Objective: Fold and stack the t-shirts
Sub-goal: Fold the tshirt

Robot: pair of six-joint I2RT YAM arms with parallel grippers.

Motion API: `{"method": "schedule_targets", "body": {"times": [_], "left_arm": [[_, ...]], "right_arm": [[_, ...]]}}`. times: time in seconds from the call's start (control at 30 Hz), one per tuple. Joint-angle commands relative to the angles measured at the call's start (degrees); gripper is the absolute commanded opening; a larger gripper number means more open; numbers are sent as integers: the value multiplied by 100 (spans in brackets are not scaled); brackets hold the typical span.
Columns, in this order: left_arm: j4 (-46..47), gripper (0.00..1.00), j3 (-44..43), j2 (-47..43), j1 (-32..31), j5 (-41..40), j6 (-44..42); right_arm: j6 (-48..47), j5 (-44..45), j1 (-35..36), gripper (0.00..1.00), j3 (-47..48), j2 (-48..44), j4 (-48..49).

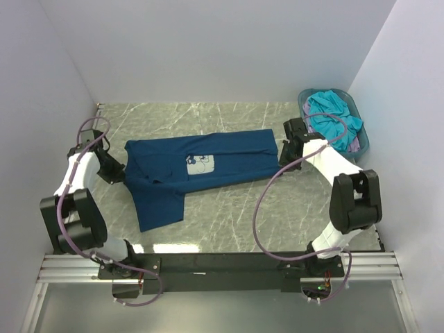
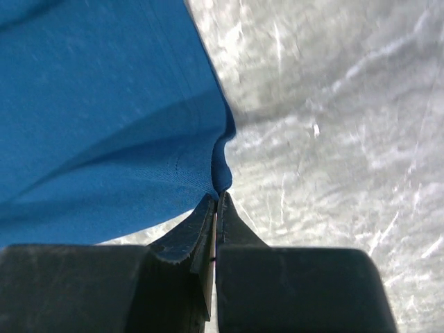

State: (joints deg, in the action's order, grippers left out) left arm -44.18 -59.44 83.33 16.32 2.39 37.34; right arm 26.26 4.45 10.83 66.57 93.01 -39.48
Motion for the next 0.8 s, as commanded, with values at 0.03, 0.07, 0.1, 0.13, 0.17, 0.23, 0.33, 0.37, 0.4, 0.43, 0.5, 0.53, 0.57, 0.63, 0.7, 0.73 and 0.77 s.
{"method": "schedule_targets", "body": {"times": [0.03,0.07,0.1,0.13,0.17,0.23,0.33,0.37,0.4,0.43,0.5,0.53,0.57,0.63,0.7,0.73,0.77], "left_arm": [[120,1,-577,358,47,217,10],[94,1,-769,560,47,226,-8],[94,1,-858,657,47,209,-16],[77,1,-946,745,38,209,-25],[59,1,-1112,885,38,209,-34],[76,1,-1227,974,38,235,1],[94,1,-1447,1185,38,279,45],[103,1,-1552,1246,47,297,62],[120,1,-1597,1308,38,314,71],[129,1,-1649,1422,38,323,71],[173,1,-1764,1545,38,340,63],[191,1,-1808,1685,47,341,54],[191,1,-1886,1747,38,341,45],[269,1,-1940,1914,47,367,71],[322,1,-1984,2003,47,437,63],[410,1,-2001,2064,38,464,71],[445,1,-2027,2099,38,481,71]], "right_arm": [[-7,83,-72,0,567,331,-121],[-7,74,-72,0,716,392,-130],[-7,74,-72,0,796,524,-156],[-7,74,-72,0,866,595,-165],[-16,91,-81,0,1015,647,-182],[-33,100,-98,0,1156,806,-217],[-60,118,-125,0,1385,990,-235],[-60,109,-142,0,1490,1043,-244],[-60,100,-151,0,1534,1148,-235],[-77,109,-160,0,1613,1201,-235],[-77,74,-195,0,1675,1359,-200],[-86,91,-195,0,1710,1403,-191],[-77,74,-221,0,1745,1447,-182],[-77,74,-248,0,1781,1570,-121],[-86,22,-274,0,1825,1684,-68],[-86,-5,-301,0,1877,1720,-68],[-95,-31,-301,0,1921,1755,-59]]}}
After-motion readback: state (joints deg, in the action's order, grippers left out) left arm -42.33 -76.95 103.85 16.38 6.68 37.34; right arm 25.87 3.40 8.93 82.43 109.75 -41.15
